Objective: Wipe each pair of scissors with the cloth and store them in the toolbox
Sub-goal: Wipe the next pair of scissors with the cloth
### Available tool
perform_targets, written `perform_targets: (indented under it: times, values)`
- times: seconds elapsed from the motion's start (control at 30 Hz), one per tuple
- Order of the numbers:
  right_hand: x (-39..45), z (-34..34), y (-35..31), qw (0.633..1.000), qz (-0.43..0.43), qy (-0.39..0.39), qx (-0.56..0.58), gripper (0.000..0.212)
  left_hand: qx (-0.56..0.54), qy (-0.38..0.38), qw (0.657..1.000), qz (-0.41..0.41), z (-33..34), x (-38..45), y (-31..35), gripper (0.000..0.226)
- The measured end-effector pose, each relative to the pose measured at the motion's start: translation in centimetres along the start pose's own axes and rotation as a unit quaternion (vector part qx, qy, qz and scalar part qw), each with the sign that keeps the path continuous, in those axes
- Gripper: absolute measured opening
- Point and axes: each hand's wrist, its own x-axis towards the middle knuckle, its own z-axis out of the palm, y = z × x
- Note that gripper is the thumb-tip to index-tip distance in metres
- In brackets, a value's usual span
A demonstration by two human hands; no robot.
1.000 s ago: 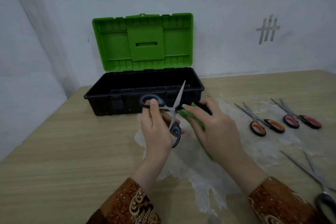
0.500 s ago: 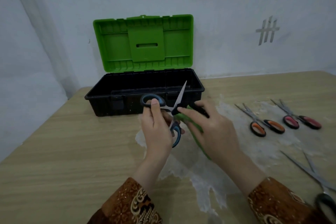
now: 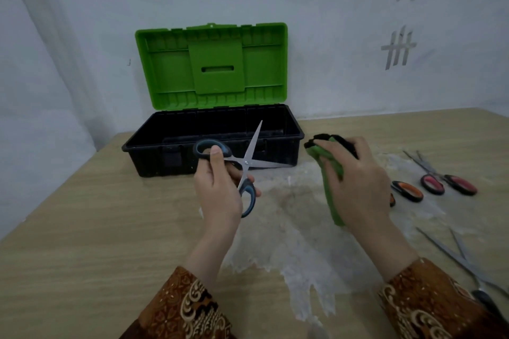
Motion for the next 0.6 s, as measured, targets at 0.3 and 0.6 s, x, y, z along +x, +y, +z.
perform_targets:
  times: [0.3, 0.6]
  values:
    - [-1.2, 2.0, -1.7, 0.990, -0.088, -0.103, 0.044, 0.024, 0.012, -0.028, 1.000, 0.000, 0.1, -0.6, -0.3, 0.034]
    - [-1.4, 1.6, -2.9, 0.973, -0.190, -0.093, 0.087, 0.024, 0.120, -0.077, 0.986, 0.089, 0.0, -0.9, -1.1, 0.034]
